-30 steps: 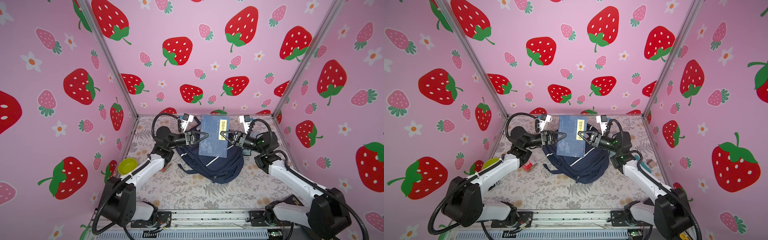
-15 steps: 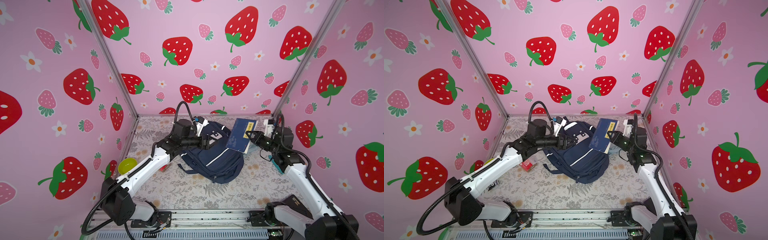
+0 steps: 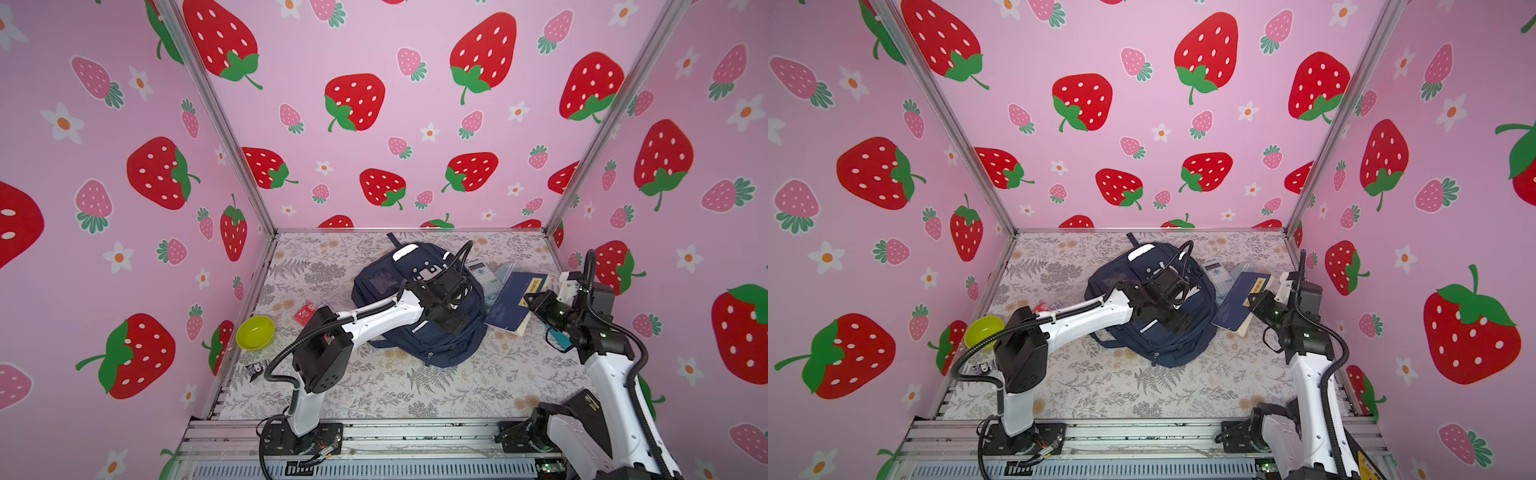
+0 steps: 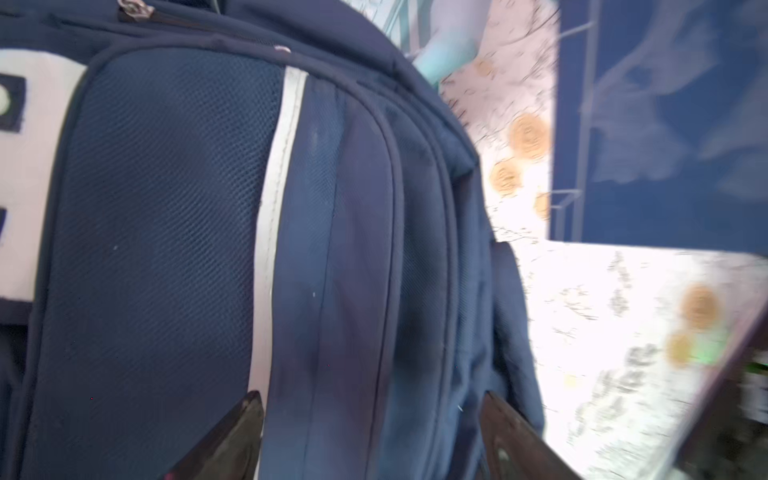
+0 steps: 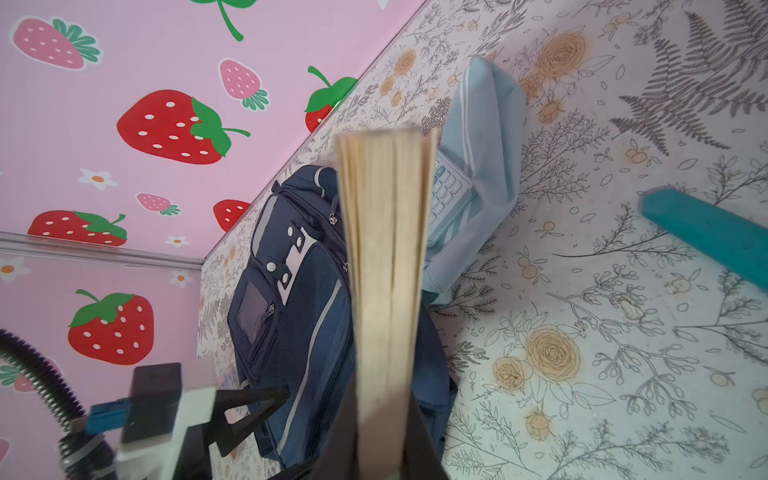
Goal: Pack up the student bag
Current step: 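Lower the blue book into the backpack with the right gripper while the left holds it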
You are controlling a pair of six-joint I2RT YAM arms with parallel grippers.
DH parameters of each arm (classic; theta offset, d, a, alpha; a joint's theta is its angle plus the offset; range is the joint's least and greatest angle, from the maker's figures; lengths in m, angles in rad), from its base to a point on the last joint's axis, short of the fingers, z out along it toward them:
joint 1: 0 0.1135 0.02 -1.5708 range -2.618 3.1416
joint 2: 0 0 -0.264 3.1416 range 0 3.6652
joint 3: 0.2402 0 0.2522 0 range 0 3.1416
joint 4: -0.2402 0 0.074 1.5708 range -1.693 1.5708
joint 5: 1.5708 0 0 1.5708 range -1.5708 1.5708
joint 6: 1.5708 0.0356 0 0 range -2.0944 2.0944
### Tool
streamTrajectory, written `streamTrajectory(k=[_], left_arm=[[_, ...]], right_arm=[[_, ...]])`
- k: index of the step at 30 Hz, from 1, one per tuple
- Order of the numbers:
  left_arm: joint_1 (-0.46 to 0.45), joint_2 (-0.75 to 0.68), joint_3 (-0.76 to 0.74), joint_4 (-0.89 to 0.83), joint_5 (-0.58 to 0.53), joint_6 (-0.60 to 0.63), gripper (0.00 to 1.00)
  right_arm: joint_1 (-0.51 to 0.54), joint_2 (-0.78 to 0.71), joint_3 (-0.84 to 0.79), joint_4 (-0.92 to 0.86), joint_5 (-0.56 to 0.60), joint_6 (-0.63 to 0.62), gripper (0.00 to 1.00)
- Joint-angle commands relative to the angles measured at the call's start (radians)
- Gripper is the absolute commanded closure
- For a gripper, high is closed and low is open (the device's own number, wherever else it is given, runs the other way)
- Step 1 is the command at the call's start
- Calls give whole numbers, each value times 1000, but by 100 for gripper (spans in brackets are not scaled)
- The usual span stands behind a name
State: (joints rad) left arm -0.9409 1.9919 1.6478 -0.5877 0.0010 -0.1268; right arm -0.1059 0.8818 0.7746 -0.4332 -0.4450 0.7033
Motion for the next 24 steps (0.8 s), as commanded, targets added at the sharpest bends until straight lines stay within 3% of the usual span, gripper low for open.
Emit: streamTrajectory(k=[1,4,11,17,24], left_arm=[[-23,58,97,-104,-150,50,24],[-34,107,143,-136,-227,47,41],[-44,86,134,-106,-295,55,100],[-8,-143,-13,63,-187,38,100],[116,-377,-211,318,203,-31,100]], right_arm=[[-18,-25,-4,-2,-36,-22,100],[-21,-27,-10,-2,-47,-19,100],[-26,-38,-15,5,-69,-22,100],[-28,-62,-12,11,-116,-28,100],[-27,-111,-50,44,-197,31,100]])
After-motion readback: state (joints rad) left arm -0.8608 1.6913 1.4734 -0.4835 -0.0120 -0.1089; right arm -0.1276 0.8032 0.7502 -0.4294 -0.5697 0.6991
